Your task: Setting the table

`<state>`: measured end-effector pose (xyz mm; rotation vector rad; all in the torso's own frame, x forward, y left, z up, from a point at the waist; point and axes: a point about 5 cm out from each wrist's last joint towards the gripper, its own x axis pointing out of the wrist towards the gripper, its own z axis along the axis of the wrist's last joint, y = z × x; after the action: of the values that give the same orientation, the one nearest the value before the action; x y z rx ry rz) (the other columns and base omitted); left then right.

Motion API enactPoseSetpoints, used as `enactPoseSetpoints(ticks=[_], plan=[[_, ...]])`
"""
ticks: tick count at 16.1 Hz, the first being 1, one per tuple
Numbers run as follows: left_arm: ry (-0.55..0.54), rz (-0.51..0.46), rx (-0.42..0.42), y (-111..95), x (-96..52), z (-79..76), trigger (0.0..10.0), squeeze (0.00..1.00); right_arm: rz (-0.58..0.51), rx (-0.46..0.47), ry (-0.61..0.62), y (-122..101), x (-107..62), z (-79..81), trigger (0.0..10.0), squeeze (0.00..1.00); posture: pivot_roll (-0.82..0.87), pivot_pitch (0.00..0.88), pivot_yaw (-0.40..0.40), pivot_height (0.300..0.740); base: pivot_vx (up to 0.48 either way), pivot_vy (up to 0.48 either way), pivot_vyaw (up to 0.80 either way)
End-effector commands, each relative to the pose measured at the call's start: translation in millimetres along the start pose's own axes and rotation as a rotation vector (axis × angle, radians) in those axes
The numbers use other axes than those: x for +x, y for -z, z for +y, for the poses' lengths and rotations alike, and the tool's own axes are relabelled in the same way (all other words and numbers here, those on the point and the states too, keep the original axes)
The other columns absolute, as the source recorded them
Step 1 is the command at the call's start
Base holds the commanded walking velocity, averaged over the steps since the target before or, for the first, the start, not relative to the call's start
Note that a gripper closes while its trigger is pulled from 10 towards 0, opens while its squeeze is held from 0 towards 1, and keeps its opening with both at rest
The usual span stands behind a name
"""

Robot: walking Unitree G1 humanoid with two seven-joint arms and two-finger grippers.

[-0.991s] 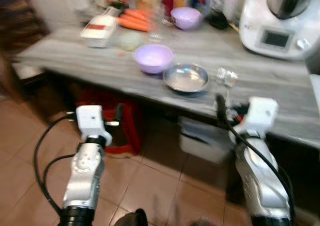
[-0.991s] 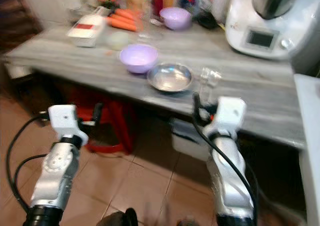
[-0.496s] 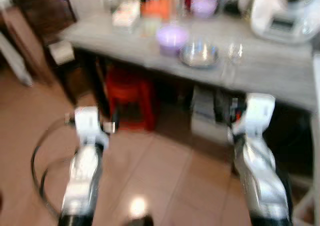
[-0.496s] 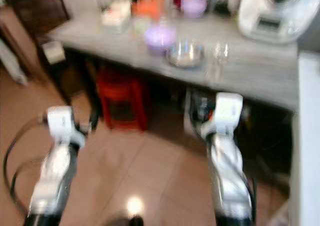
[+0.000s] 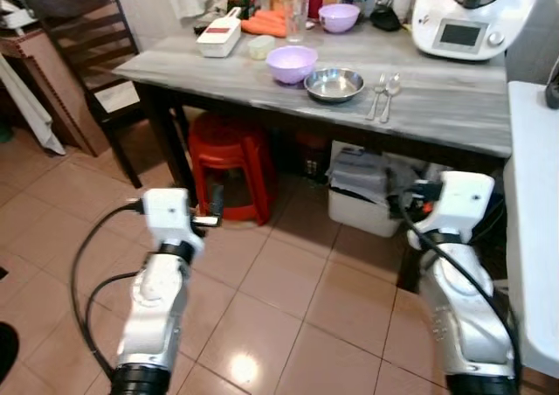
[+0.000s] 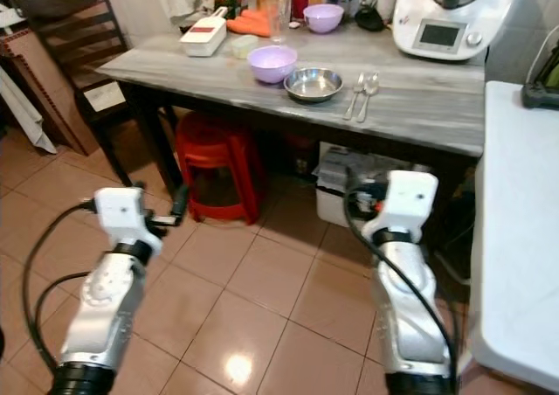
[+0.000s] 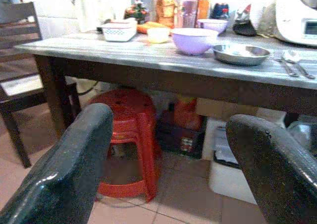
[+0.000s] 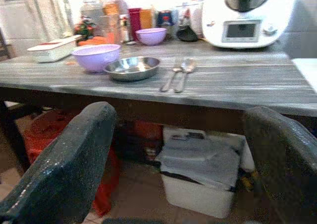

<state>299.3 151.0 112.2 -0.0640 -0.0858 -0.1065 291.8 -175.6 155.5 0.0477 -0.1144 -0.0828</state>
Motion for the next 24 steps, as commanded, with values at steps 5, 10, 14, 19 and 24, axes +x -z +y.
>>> enactPoseSetpoints(ticks=[5,10,14,19,24], plan=[[0.009,-0.012,0.003,-3.4,-0.4,3.6,10.0,0.00,-0.007,0.010,-0.011,-3.0,-0.2,5.6,10.0,0.00,-0.07,0.084,0.040,0.740,0.000,-0.263,0.00],[0.018,-0.010,0.004,-2.7,-0.3,1.2,10.0,0.00,-0.005,0.007,-0.014,-2.7,-0.2,5.4,10.0,0.00,-0.07,0.085,0.038,0.740,0.000,-0.302,0.00],[0.016,-0.011,0.002,-2.9,-0.5,2.1,10.0,0.00,-0.008,0.007,-0.026,-3.3,1.8,7.5,10.0,0.00,-0.07,0.080,0.033,0.740,0.000,-0.350,-0.34],[0.020,-0.013,-0.001,-3.8,-0.1,1.4,10.0,0.00,-0.010,0.008,-0.031,-4.0,2.2,8.4,10.0,0.00,-0.07,0.080,0.033,0.740,0.000,-0.350,-0.19],[0.027,-0.011,-0.006,-3.5,0.8,-1.4,10.0,0.00,-0.011,0.010,-0.026,-3.9,2.1,8.1,10.0,0.00,-0.07,0.079,0.035,0.740,0.000,-0.348,0.00]])
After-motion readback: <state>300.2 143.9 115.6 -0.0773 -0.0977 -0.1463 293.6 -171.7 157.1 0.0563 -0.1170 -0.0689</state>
